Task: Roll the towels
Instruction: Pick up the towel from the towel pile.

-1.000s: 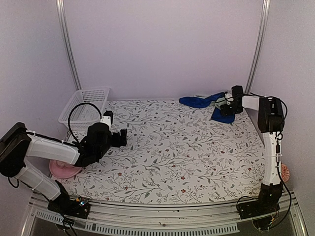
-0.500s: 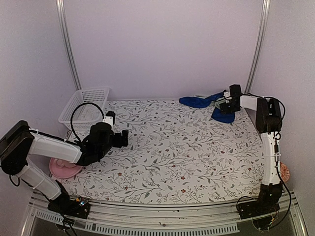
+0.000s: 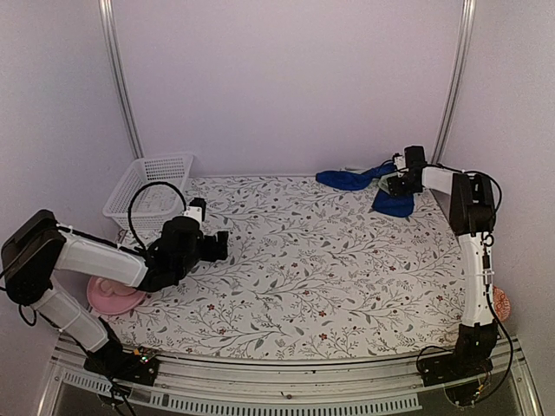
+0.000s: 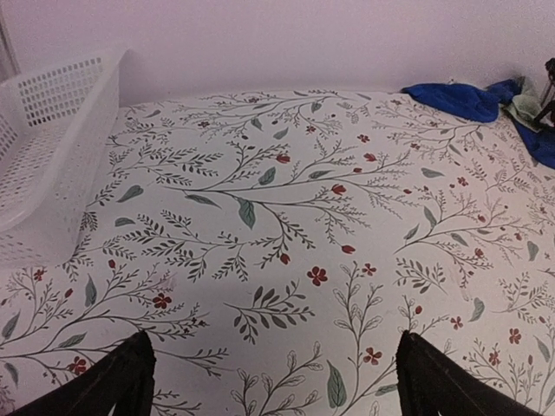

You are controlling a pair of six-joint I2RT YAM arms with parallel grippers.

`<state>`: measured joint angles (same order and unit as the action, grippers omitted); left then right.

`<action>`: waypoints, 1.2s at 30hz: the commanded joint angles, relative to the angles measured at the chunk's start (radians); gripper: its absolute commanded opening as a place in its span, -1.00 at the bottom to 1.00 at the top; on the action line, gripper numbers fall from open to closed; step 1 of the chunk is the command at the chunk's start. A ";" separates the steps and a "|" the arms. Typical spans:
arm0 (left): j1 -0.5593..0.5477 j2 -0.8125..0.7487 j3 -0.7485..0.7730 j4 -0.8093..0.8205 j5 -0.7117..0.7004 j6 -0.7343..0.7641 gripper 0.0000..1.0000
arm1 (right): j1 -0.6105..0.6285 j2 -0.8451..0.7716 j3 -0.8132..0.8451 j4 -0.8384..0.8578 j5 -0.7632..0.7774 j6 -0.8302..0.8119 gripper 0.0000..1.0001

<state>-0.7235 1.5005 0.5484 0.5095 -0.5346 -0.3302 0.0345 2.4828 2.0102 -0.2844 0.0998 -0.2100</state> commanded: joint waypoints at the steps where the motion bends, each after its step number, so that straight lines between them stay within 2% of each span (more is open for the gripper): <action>1: 0.011 0.013 0.022 0.000 -0.004 -0.005 0.95 | 0.010 0.057 0.048 0.024 0.051 -0.001 0.50; 6: 0.011 0.033 0.032 -0.004 -0.004 -0.003 0.95 | 0.011 0.087 0.072 0.020 0.063 -0.019 0.36; 9: 0.010 0.038 0.037 -0.008 -0.004 -0.004 0.94 | 0.010 0.084 0.066 0.019 0.052 -0.021 0.11; 15: 0.010 0.037 0.036 -0.009 -0.004 -0.004 0.94 | 0.010 0.042 0.036 0.026 0.048 -0.025 -0.65; 16: 0.010 0.035 0.036 -0.009 -0.002 -0.005 0.95 | 0.010 0.032 0.030 0.029 0.047 -0.027 -0.87; 17: 0.011 0.034 0.036 -0.010 -0.001 -0.006 0.95 | 0.011 0.019 0.024 0.030 0.045 -0.028 -0.91; 23: 0.010 0.023 0.033 -0.011 0.013 -0.004 0.95 | 0.011 -0.110 -0.032 0.034 0.000 -0.034 -0.94; 30: 0.011 0.010 0.032 -0.011 0.025 -0.003 0.95 | 0.022 -0.390 -0.169 0.030 -0.172 -0.106 -0.97; 36: 0.011 -0.007 0.027 -0.006 0.051 -0.004 0.95 | 0.097 -0.645 -0.324 -0.017 -0.292 -0.219 -0.96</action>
<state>-0.7235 1.5272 0.5606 0.5014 -0.5079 -0.3302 0.0685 1.9793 1.7699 -0.2680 -0.0620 -0.3397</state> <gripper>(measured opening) 0.973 0.040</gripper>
